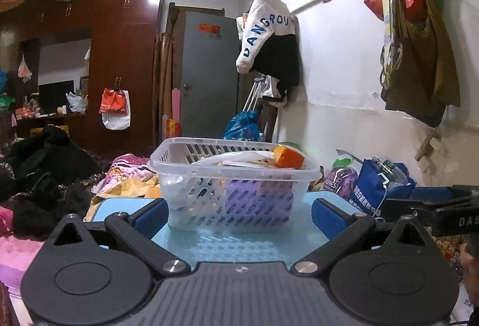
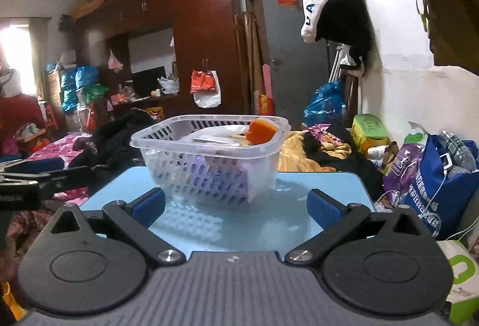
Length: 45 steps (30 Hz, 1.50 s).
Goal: Organize objects
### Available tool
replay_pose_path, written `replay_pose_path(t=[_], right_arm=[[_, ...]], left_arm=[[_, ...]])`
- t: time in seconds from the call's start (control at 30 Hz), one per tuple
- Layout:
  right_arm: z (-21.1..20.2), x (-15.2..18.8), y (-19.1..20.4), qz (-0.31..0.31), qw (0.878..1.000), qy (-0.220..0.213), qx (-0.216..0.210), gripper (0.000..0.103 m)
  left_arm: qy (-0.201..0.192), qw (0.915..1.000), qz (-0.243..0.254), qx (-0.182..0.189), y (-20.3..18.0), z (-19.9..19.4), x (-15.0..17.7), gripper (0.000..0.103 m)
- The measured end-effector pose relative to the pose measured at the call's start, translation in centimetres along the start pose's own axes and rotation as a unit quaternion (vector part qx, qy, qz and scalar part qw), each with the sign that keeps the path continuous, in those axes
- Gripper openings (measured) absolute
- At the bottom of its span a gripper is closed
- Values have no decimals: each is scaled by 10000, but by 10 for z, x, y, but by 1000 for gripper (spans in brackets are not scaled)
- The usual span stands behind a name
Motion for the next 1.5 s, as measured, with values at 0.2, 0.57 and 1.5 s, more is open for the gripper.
replay_pose_path(t=[0.2,0.57,1.5], right_arm=[[-7,9,12,-158,9999,14,-11,103],[-17,11,7,-9,9999,-74,-84,103],[-21,13,7,-56,9999,-153,-48,103]], left_arm=[[6,9999,102,-66,-7,-4,3,102],[66,9998,149,-111,-10,-5,8,102],[121,9997,195,-44,-19,-2,14,102]])
Point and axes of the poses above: each gripper's, at about its wrist camera, not at the fingertips, and z roughly the way its jaws point, y to its left, x to its underside, the point moved 9 cm from there along z, roughly the way its jaws point, and after that the axes turned 5 degrees about -z, right-handed, at the moved point
